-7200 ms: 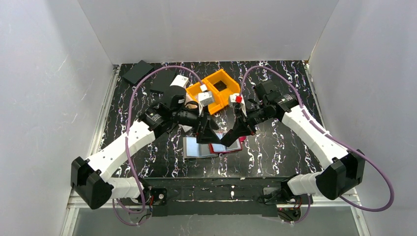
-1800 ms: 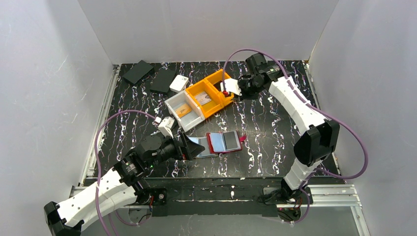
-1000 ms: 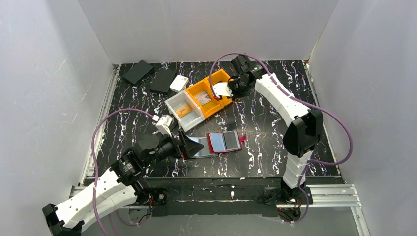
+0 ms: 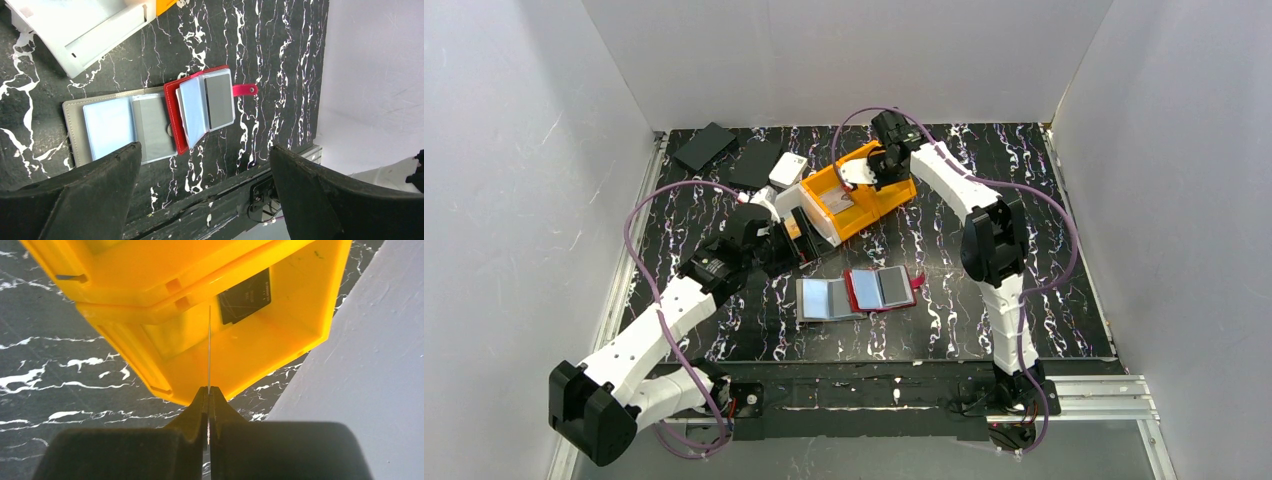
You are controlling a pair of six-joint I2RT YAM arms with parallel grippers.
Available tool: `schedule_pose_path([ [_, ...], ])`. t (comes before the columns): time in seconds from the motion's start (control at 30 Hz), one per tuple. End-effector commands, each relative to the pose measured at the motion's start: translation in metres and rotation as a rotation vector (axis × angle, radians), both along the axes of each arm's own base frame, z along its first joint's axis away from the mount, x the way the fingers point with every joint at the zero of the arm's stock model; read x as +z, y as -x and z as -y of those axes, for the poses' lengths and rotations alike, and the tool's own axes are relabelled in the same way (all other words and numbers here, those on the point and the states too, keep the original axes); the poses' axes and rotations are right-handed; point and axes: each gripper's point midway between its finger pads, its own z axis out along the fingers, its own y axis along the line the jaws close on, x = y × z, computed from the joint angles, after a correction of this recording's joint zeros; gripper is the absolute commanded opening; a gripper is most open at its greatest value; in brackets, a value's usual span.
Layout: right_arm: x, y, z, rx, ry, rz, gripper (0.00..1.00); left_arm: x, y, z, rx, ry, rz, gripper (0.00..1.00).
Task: Take the credit cards out of the card holder
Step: Place the credit card in the storage box.
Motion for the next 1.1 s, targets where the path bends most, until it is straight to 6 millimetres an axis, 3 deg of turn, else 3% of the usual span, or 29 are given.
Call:
schedule_pose_path([
  [0.0,0.021,-0.019,-0.014,0.017,-0.062,0.059,0.01,0.021,0.005,-0.006,-0.045,-0.015,0.054,0.99],
  [0.23,0.003,-0.016,-0.015,0.082,-0.015,0.024,0.01,0.026,0.007,-0.008,-0.071,-0.014,0.069,0.99],
  [1.07,-0.046,-0.025,-0.013,0.109,0.042,-0.026,0.04,0.005,0.005,-0.013,-0.067,-0.009,0.021,0.99],
])
